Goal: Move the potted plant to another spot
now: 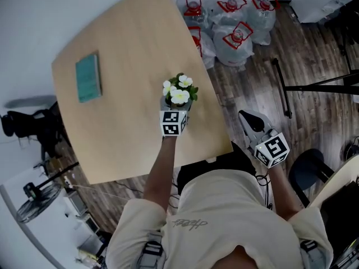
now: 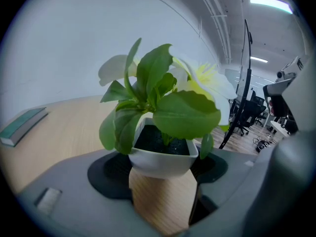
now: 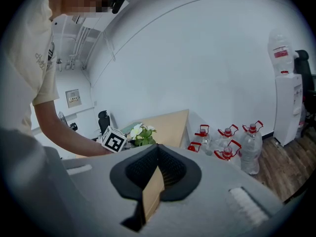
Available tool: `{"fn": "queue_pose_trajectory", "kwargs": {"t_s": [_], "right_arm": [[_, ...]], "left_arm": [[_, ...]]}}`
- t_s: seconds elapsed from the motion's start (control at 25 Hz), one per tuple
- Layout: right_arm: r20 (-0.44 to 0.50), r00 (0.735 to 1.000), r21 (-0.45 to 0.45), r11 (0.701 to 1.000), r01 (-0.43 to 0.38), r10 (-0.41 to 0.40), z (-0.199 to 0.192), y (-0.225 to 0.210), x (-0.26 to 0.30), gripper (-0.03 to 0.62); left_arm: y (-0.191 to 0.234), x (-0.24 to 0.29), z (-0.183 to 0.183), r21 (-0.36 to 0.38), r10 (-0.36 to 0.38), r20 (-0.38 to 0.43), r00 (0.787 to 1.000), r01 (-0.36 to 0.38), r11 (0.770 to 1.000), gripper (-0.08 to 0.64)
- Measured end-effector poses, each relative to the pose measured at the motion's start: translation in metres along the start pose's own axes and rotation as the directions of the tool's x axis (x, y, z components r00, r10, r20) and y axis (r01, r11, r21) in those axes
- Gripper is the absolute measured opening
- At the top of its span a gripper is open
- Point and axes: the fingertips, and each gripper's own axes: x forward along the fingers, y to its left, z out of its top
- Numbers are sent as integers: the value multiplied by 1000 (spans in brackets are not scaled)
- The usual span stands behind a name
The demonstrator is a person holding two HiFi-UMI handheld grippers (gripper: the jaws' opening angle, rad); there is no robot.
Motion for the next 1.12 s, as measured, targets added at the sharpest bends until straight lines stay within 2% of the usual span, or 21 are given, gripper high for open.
{"fn": "queue_pose_trajectory", "kwargs": {"t_s": [0.56, 0.68, 0.76, 0.84, 1.12], "right_arm": [[-27, 998, -16, 998, -53, 52, 8, 9, 16, 2], [-29, 998, -18, 998, -59, 58, 6, 10, 16, 2], [-30, 997, -18, 998, -64, 64, 5, 12, 16, 2], [-28, 997, -18, 997, -70, 69, 5, 14, 15, 2], [-16, 995, -21, 995, -98, 98, 5, 23, 16, 2]], "left_arm": [[0, 4, -9, 5, 24, 18, 1000, -24, 1000, 362], [0, 5, -11, 37, 46, 4, 999, -46, 998, 357], [0, 5, -14, 61, 59, -3, 998, -59, 996, 387], [-2, 1, -15, 64, 63, -1, 998, -63, 996, 405], [-4, -21, -22, 73, 82, -8, 997, -82, 994, 399]]}}
